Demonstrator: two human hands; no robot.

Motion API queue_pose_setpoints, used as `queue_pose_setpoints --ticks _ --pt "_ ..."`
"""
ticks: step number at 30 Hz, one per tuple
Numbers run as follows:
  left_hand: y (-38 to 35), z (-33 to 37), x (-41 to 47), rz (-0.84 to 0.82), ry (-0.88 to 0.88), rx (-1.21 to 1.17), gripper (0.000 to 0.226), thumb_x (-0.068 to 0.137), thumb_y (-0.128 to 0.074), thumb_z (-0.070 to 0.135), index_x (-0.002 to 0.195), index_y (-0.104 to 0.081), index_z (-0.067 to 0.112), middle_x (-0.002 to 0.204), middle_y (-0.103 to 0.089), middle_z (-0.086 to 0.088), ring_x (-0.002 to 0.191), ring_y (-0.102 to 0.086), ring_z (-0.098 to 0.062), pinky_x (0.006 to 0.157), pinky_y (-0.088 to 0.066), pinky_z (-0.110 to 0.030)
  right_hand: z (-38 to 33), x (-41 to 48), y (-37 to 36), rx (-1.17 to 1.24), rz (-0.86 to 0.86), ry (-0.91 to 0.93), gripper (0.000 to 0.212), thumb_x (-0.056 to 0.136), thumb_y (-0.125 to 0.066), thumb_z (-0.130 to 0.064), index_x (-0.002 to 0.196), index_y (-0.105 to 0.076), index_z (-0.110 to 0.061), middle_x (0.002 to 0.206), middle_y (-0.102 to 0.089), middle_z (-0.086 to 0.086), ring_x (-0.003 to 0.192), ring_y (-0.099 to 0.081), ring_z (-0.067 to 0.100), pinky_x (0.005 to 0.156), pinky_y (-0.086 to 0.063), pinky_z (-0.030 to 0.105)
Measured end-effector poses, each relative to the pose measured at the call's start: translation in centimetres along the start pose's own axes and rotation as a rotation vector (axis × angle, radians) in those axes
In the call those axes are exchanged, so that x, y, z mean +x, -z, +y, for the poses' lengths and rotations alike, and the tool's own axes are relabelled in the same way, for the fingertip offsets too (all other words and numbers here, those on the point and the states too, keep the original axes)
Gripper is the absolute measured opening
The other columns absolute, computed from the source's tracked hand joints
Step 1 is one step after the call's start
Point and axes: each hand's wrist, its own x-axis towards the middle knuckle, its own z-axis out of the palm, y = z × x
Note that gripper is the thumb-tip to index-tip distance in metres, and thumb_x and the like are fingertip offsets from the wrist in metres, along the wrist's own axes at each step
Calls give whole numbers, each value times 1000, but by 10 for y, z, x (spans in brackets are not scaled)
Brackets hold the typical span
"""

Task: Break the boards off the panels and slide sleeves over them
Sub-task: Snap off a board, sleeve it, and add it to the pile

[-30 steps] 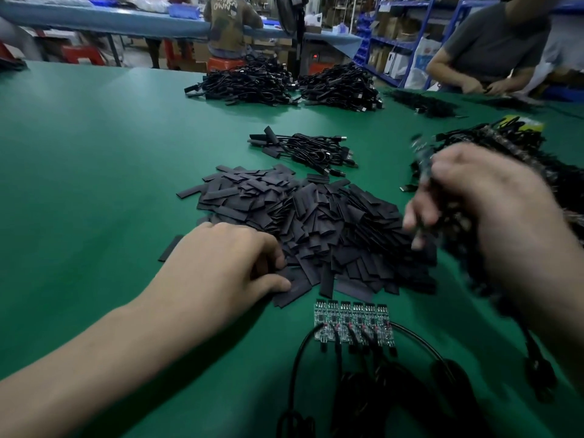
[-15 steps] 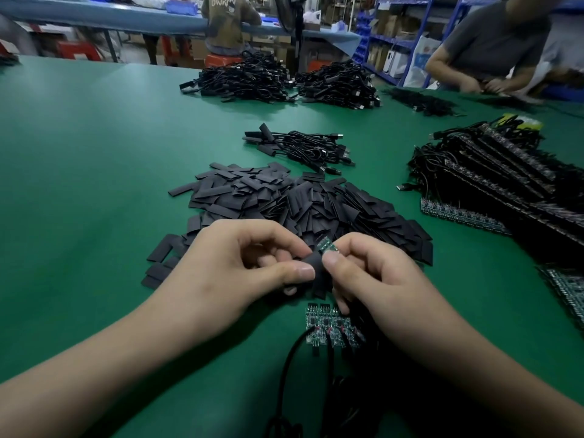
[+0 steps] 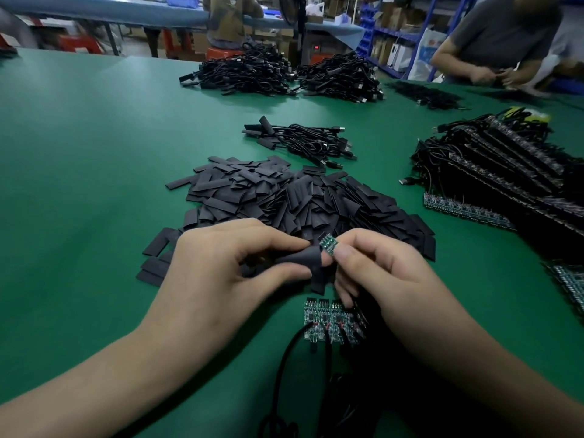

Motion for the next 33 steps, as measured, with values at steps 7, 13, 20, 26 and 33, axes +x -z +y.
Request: queue_pose_setpoints --ticks 7,13,20,26,33 --pt "-1 -6 0 22 65 -45 24 73 -82 41 93 -81 28 83 -73 20 80 -68 1 73 -51 -18 -1 1 15 -210 -41 64 32 102 -53 -36 75 -70 -38 66 -63 -8 61 -56 -3 61 -40 9" --pt "-2 -9 1 8 28 -5 22 74 -82 39 93 -81 27 82 -73 17 78 -68 -1 71 -50 -16 0 0 18 -235 -68 32 26 99 -55 -33 81 -72 -23 64 -63 -5 52 -50 -2 54 -36 11" --pt "-1 -10 -1 -42 -19 32 20 76 -85 34 94 -81 25 83 -71 16 78 -67 -1 71 -48 -14 6 1 17 -26 -114 11 13 101 -62 -15 95 -67 -25 62 -64 -3 57 -55 3 60 -43 11" --pt "-1 -13 -1 -103 -31 36 23 78 -77 42 96 -81 28 83 -69 21 78 -64 6 72 -45 -10 7 1 20 -124 -129 28 7 91 -61 -35 94 -65 -31 65 -66 -3 56 -54 -1 57 -39 10" --pt "-3 -13 -1 -201 -139 25 25 82 -76 39 103 -80 25 89 -70 16 80 -67 1 72 -52 -20 8 -1 18 -108 -148 42 4 91 -63 -31 91 -59 -34 67 -69 0 57 -57 2 58 -41 10"
